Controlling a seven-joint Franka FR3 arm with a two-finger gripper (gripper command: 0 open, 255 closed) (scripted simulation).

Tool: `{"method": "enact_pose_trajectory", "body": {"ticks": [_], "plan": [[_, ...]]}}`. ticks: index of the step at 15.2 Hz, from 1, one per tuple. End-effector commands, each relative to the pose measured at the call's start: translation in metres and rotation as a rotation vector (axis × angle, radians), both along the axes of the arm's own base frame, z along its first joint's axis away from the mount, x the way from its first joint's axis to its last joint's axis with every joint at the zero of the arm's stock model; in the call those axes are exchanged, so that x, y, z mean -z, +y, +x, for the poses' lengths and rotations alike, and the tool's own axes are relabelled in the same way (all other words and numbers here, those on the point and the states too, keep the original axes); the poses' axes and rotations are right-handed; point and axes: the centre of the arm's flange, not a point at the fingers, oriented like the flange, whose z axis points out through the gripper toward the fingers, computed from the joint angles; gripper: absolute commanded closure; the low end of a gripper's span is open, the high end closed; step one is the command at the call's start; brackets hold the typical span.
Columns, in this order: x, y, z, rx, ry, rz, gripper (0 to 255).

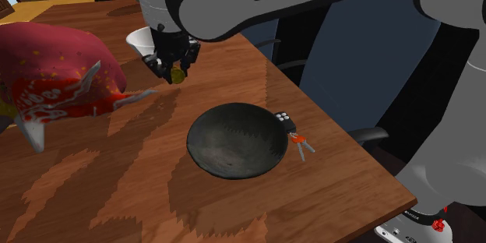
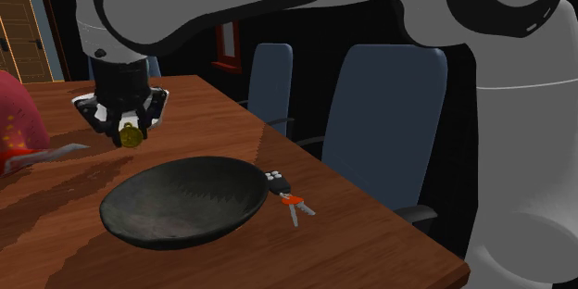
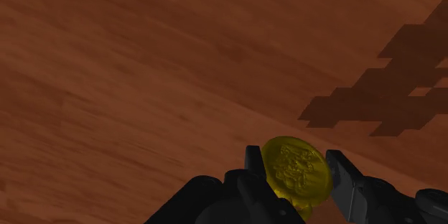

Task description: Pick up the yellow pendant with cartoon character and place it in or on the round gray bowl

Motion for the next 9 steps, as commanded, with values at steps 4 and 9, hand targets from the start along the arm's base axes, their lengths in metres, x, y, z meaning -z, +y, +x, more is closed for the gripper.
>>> {"method": "enact_pose_trajectory", "body": {"ticks": [4, 9], "plan": [[-0.027, 0.000, 0.000, 0.000, 0.000, 0.000, 255], [-0.053, 0.000, 0.000, 0.000, 0.000, 0.000, 255]]}}
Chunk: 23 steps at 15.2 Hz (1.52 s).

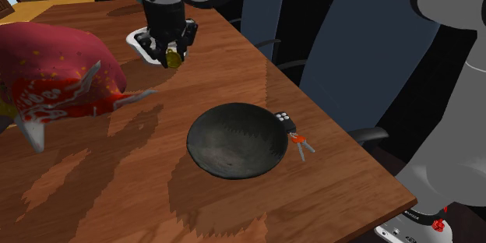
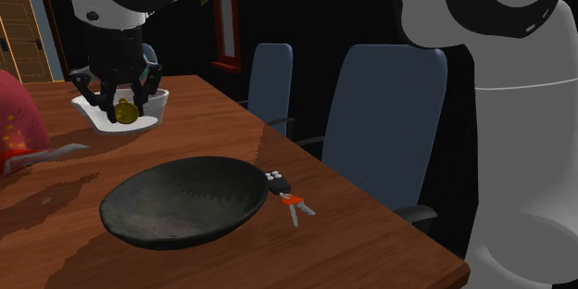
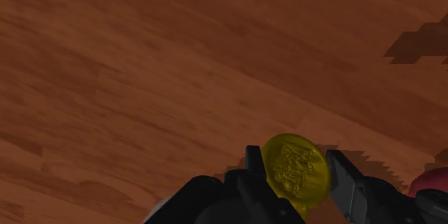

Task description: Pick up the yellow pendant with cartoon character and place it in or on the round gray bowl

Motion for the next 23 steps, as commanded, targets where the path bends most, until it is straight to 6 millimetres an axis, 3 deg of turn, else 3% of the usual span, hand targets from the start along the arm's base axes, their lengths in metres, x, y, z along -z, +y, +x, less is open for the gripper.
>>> {"method": "enact_pose_trajectory", "body": {"ticks": [1, 10, 23], "plan": [[-0.011, 0.001, 0.001, 0.000, 0.000, 0.000, 255], [-0.057, 0.001, 0.001, 0.000, 0.000, 0.000, 255], [-0.057, 0.002, -0.171, 0.000, 0.000, 0.000, 255]]}}
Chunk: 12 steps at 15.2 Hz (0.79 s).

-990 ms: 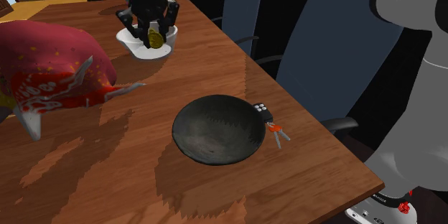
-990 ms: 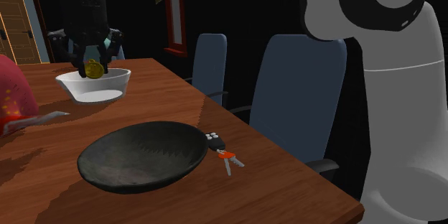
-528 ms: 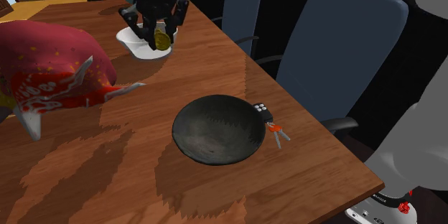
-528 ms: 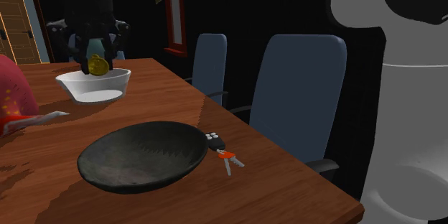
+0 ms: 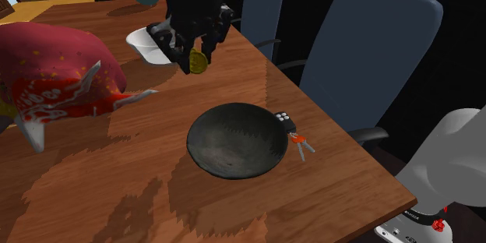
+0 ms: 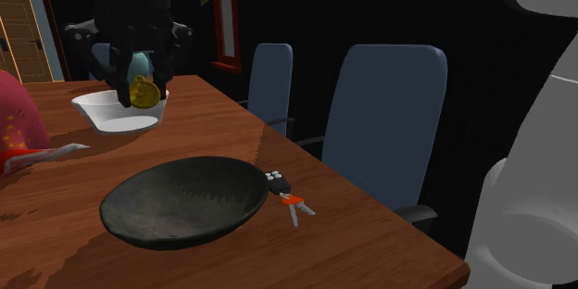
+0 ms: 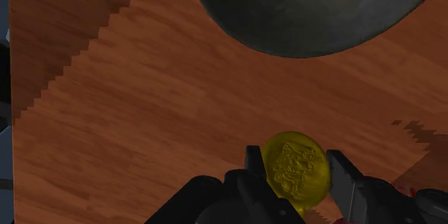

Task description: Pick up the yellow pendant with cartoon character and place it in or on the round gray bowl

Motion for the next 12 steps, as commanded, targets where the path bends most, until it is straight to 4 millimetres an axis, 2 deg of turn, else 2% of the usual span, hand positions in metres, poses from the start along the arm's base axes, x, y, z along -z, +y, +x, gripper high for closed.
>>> {"method": "enact_pose_trajectory", "body": {"ticks": [1, 7, 8, 12], "plan": [[0.001, -0.004, -0.027, 0.002, 0.001, 0.001, 255], [0.001, -0.003, -0.106, 0.002, 0.001, 0.001, 255], [0.001, -0.003, -0.113, 0.002, 0.001, 0.001, 255], [0.022, -0.003, -0.113, 0.002, 0.001, 0.001, 255]]}}
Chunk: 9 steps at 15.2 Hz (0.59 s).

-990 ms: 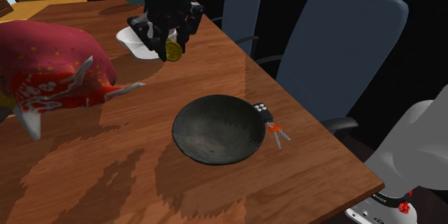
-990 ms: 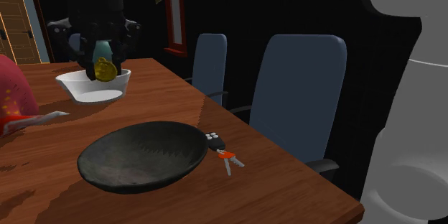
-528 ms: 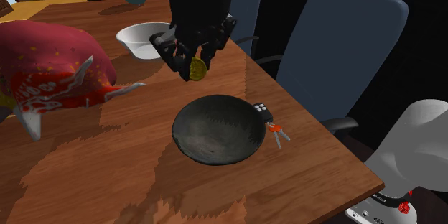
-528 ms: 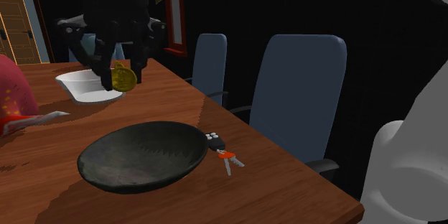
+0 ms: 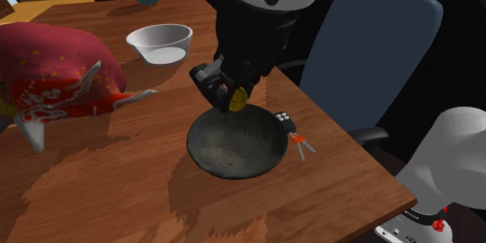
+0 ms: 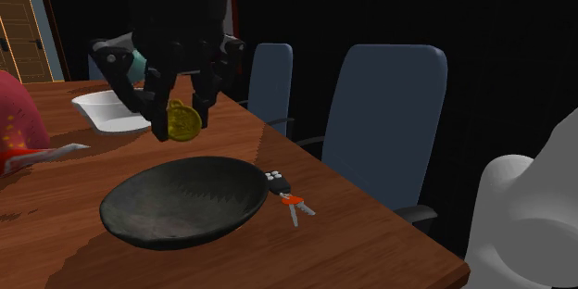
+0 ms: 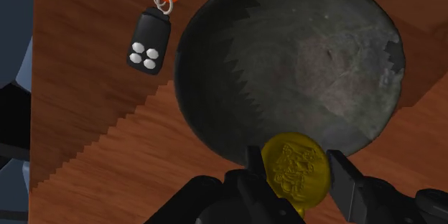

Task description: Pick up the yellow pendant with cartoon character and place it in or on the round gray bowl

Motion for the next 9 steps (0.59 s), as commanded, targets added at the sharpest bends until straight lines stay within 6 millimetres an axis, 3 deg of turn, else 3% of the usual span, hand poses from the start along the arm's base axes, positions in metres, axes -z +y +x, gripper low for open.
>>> {"method": "enact_pose_trajectory", "body": {"ticks": [1, 9], "plan": [[0.011, 0.000, 0.000, 0.000, 0.000, 0.000, 255], [0.055, 0.000, 0.000, 0.000, 0.000, 0.000, 255]]}}
